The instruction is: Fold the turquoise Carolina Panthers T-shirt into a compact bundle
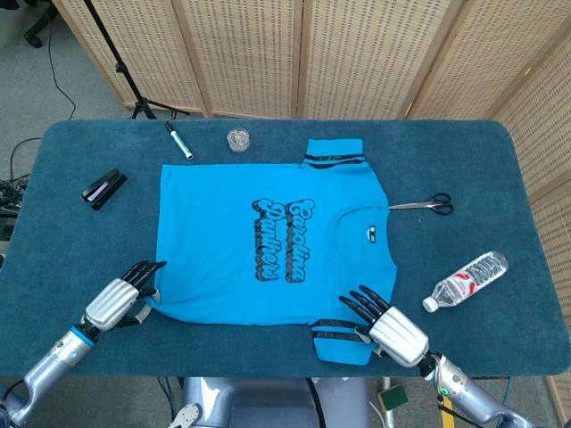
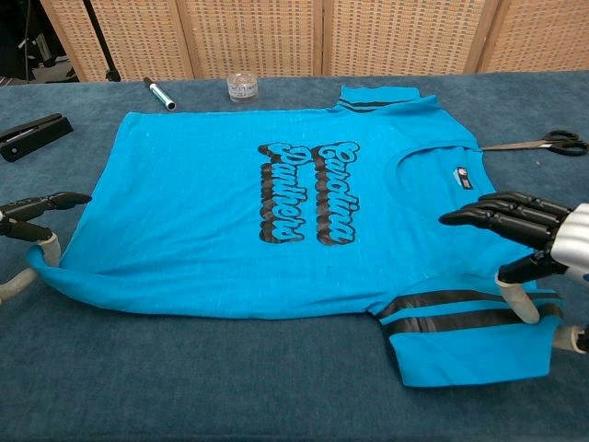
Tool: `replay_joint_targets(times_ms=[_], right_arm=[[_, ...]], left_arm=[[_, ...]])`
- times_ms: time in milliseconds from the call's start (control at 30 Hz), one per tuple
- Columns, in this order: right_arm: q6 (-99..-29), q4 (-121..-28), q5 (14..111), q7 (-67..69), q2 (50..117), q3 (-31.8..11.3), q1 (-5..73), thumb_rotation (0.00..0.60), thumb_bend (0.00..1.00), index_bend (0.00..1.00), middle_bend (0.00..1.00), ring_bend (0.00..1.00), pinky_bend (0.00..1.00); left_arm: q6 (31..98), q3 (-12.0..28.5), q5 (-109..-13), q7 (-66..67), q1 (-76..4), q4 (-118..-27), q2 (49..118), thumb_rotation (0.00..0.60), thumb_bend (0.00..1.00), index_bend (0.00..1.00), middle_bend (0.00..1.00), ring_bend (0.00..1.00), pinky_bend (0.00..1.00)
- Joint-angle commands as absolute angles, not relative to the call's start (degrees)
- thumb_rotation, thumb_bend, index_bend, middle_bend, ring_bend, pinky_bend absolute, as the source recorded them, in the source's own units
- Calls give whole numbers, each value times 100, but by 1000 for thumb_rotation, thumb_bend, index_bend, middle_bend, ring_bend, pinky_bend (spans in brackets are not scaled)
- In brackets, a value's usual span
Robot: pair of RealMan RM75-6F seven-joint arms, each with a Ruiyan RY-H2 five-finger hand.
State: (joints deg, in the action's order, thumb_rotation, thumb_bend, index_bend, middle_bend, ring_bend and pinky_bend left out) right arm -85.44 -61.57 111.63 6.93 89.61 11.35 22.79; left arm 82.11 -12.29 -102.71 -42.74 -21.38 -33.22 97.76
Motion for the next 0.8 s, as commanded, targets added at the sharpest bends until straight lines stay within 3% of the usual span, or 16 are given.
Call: replay_joint_targets(times_ms=[33, 800], right_arm=[[-8545, -6156, 11160, 701, 8958, 1133, 2281, 600, 466, 672, 64, 0, 0], [-8865, -6095, 11622, 1493, 8682, 1533, 2371, 600, 466, 675, 70, 0, 0]], left_arm=[[8220, -1206, -10242, -4306, -2139, -3356, 9773, 600, 569, 751, 0, 0, 0], [8484, -1382, -10351, -4448, -2040, -3698, 9417, 600, 603, 773, 0, 0, 0]])
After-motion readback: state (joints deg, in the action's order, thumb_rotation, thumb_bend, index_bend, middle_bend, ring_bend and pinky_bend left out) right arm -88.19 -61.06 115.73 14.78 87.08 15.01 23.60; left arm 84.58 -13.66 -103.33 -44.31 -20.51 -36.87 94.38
